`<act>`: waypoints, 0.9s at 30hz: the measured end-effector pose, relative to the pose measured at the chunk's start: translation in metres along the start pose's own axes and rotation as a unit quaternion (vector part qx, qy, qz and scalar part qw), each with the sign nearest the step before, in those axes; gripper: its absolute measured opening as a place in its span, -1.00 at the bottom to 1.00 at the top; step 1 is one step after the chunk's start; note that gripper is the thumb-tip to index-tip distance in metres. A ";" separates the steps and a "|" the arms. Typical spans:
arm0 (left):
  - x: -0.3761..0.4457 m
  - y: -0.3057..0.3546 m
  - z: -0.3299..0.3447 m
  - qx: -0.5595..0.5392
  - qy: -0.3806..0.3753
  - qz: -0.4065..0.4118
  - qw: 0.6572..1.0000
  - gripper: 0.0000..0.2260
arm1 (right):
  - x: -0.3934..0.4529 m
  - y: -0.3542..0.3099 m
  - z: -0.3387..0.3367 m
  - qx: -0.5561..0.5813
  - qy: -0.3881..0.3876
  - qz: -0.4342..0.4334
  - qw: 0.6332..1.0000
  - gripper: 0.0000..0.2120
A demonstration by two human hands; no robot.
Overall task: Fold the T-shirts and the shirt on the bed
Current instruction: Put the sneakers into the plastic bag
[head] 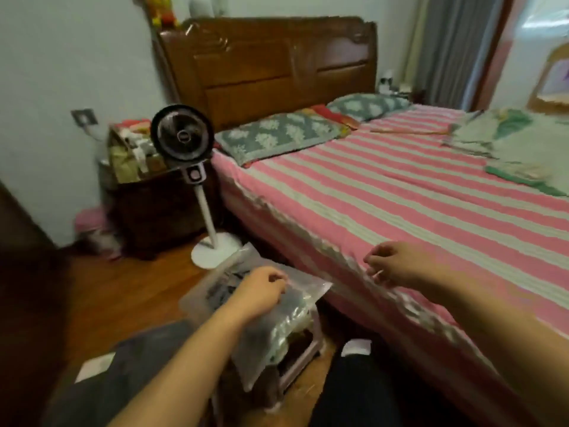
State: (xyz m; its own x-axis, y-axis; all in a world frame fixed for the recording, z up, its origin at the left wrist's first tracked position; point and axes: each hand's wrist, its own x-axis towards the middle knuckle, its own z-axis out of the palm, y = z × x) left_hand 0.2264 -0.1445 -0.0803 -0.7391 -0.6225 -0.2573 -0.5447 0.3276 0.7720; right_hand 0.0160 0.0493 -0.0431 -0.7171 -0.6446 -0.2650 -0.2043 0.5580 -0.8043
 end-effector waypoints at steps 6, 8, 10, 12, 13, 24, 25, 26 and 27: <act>-0.014 -0.152 -0.030 -0.134 0.132 -0.260 0.947 -0.59 | 0.109 -0.003 0.180 0.042 -0.094 0.174 0.979 -0.59; -0.012 -0.166 -0.011 -0.259 0.119 -0.338 0.897 -0.48 | 0.125 0.016 0.206 0.127 -0.079 0.250 0.957 -0.50; -0.007 -0.167 0.014 -0.372 0.086 -0.395 0.835 -0.48 | 0.146 0.043 0.215 0.202 -0.056 0.266 0.941 -0.43; -0.003 -0.162 0.034 -0.473 0.081 -0.409 0.776 -0.71 | 0.176 0.086 0.216 0.252 -0.033 0.271 0.928 -0.41; -0.001 -0.158 0.041 -0.511 0.096 -0.405 0.752 -0.83 | 0.189 0.105 0.215 0.295 -0.035 0.274 0.915 -0.47; 0.033 0.033 0.082 -0.490 0.104 -0.025 0.865 -0.78 | 0.006 0.057 -0.067 0.398 0.209 -0.138 0.883 -0.91; 0.039 0.056 0.099 -0.484 0.025 -0.021 0.874 -0.81 | -0.018 0.079 -0.094 0.408 0.247 -0.135 0.868 -0.92; 0.044 0.077 0.117 -0.465 -0.054 -0.028 0.883 -0.85 | -0.041 0.101 -0.116 0.423 0.276 -0.127 0.854 -0.90; 0.051 0.091 0.139 -0.442 -0.129 -0.043 0.887 -0.86 | -0.061 0.124 -0.135 0.434 0.300 -0.109 0.842 -0.90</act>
State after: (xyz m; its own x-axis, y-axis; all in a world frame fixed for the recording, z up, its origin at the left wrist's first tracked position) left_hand 0.0841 -0.0474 -0.1040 -0.8378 -0.3976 -0.3742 -0.1652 -0.4687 0.8678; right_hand -0.0554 0.2283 -0.0549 -0.9867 -0.1559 0.0460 0.0028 -0.2996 -0.9541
